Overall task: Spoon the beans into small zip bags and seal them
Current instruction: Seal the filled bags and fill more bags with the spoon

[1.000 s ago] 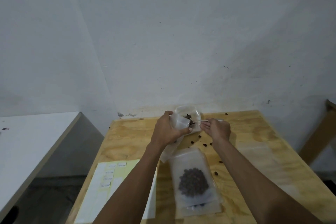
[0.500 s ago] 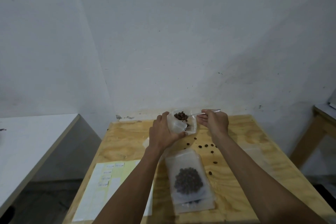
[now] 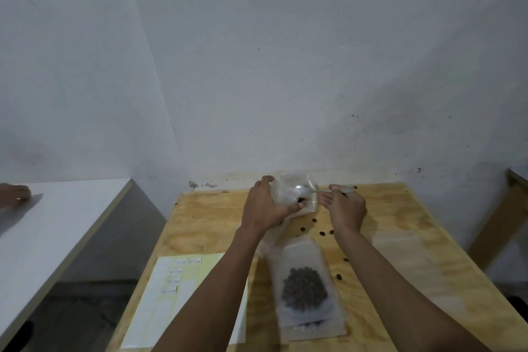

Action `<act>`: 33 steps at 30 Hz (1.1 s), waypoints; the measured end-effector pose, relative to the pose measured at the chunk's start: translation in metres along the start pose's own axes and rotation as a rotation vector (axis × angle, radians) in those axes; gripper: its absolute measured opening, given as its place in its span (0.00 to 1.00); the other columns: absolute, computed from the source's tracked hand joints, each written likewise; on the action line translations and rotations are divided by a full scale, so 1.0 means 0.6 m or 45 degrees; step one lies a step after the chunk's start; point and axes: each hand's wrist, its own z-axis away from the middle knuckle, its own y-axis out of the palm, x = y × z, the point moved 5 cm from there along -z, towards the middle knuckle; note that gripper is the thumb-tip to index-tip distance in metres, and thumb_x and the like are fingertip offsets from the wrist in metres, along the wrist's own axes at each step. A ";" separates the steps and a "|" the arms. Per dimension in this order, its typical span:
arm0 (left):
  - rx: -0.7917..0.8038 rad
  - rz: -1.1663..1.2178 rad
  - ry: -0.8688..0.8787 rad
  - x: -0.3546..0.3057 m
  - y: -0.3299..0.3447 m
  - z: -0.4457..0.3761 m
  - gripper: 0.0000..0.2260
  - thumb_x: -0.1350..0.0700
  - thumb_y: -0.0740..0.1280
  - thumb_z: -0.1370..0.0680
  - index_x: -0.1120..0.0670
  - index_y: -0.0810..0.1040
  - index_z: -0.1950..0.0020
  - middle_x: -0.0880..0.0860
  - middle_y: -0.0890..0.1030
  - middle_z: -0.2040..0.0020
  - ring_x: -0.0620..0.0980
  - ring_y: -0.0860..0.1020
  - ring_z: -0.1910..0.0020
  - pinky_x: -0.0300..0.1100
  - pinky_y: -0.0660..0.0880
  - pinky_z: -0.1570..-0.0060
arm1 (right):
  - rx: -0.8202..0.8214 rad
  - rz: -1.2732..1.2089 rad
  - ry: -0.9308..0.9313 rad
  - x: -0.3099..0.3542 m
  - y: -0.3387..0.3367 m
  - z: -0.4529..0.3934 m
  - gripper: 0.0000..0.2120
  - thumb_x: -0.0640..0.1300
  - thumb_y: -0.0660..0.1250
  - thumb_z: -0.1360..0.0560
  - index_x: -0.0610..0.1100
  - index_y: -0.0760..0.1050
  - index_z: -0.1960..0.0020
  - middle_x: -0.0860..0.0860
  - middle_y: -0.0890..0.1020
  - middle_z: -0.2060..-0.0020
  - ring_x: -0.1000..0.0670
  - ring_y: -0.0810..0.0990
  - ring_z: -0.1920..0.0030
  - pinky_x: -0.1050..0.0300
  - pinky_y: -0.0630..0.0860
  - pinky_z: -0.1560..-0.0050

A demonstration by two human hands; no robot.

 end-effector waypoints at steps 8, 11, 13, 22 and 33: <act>0.055 0.113 -0.055 0.001 0.015 -0.009 0.47 0.33 0.78 0.39 0.53 0.67 0.28 0.53 0.80 0.38 0.54 0.80 0.44 0.51 0.81 0.49 | 0.130 0.187 0.037 -0.041 0.011 -0.003 0.07 0.37 0.67 0.19 0.38 0.83 0.50 0.46 0.86 0.62 0.48 0.87 0.61 0.48 0.85 0.51; 0.048 0.163 -0.059 -0.003 0.020 -0.012 0.46 0.32 0.78 0.38 0.52 0.67 0.28 0.55 0.78 0.36 0.54 0.79 0.41 0.53 0.81 0.46 | 0.164 0.142 0.157 -0.054 0.022 -0.005 0.05 0.36 0.68 0.21 0.38 0.83 0.53 0.42 0.87 0.61 0.45 0.88 0.61 0.48 0.85 0.52; 0.054 0.173 -0.057 -0.003 0.023 -0.014 0.47 0.32 0.78 0.38 0.52 0.66 0.27 0.55 0.78 0.35 0.55 0.78 0.39 0.53 0.80 0.44 | 0.176 0.086 0.253 -0.060 0.027 -0.007 0.05 0.35 0.67 0.22 0.36 0.82 0.51 0.40 0.87 0.60 0.44 0.88 0.60 0.50 0.85 0.54; 0.084 0.125 0.014 0.009 0.019 -0.006 0.46 0.34 0.79 0.37 0.54 0.66 0.27 0.52 0.77 0.38 0.52 0.80 0.46 0.50 0.80 0.49 | 0.116 -0.132 0.342 -0.043 0.015 -0.011 0.07 0.31 0.62 0.20 0.37 0.80 0.50 0.39 0.86 0.59 0.43 0.88 0.59 0.56 0.84 0.57; 0.076 -0.085 0.093 0.005 0.007 0.023 0.51 0.23 0.66 0.41 0.56 0.68 0.29 0.52 0.75 0.37 0.53 0.74 0.39 0.47 0.73 0.44 | 0.080 -0.215 0.225 0.046 -0.009 -0.011 0.08 0.33 0.64 0.22 0.32 0.80 0.47 0.38 0.86 0.59 0.44 0.87 0.60 0.64 0.79 0.70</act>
